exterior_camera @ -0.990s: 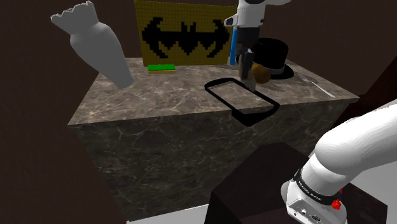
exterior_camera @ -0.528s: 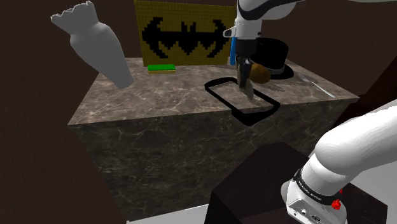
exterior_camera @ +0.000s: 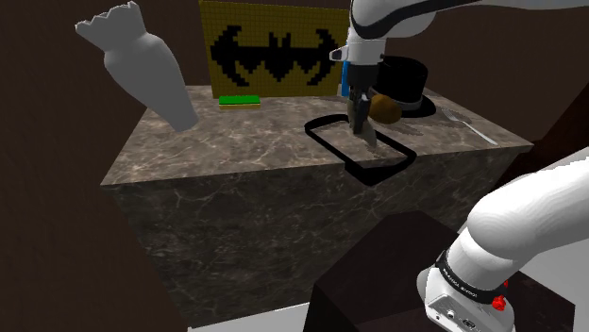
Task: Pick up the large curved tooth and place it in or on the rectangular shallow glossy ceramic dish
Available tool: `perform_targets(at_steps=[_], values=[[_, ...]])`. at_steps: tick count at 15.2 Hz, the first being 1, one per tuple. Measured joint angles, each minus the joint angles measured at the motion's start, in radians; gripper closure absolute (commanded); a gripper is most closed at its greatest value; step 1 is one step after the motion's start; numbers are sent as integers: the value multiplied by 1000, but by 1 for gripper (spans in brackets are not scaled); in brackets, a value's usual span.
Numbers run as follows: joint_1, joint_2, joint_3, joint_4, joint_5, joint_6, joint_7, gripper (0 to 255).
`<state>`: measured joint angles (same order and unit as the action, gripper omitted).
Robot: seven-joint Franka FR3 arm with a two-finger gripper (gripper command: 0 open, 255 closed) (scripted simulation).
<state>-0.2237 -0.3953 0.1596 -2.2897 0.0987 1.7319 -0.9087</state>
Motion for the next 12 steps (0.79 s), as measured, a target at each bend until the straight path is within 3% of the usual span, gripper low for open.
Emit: perform_targets(at_steps=[1,2,8,12], values=[[0,0,1,-1,0,0,1,255],[0,-1,1,-1,0,1,0,0],[-3,2,-1,-9,-4,0,0,0],[-5,7,-4,91,-8,-94,5,0]])
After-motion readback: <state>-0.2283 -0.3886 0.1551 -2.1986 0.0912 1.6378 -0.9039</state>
